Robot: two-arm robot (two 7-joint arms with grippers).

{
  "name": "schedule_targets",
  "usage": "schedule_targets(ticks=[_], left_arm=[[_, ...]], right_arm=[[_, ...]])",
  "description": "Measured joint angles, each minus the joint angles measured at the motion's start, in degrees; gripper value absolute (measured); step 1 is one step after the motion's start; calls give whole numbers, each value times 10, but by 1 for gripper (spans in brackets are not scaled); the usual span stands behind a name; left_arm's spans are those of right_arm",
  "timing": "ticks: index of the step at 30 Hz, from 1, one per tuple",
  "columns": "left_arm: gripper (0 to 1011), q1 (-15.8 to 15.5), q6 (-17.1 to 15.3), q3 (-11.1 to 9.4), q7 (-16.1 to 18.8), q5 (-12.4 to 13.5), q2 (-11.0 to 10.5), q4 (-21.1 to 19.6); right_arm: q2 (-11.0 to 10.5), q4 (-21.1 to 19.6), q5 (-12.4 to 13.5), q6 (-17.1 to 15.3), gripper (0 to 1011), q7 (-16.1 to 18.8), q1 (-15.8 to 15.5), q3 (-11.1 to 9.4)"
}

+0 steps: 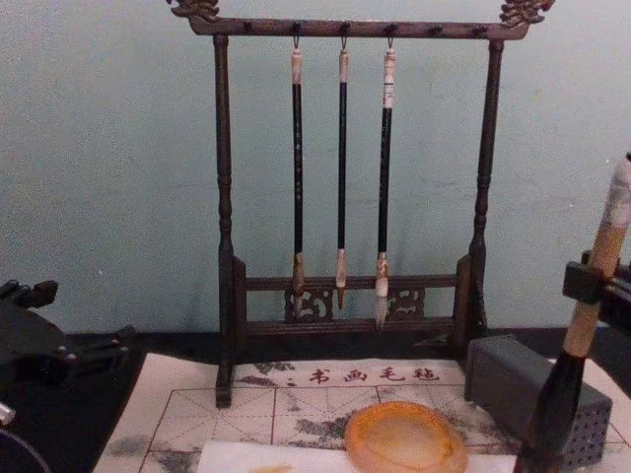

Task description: Pick up the brush from the inkstone, write on the paper, then place the brush back to its original position.

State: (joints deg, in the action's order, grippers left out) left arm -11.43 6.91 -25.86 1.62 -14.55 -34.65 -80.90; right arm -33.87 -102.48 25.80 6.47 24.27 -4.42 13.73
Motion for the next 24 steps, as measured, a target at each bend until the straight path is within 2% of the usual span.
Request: schedule_targets(ticks=[24], left_arm=[[1001,0,0,0,0,0,0,0]], right_arm=[[27,9,-28,-3,188,7,-1,-11]])
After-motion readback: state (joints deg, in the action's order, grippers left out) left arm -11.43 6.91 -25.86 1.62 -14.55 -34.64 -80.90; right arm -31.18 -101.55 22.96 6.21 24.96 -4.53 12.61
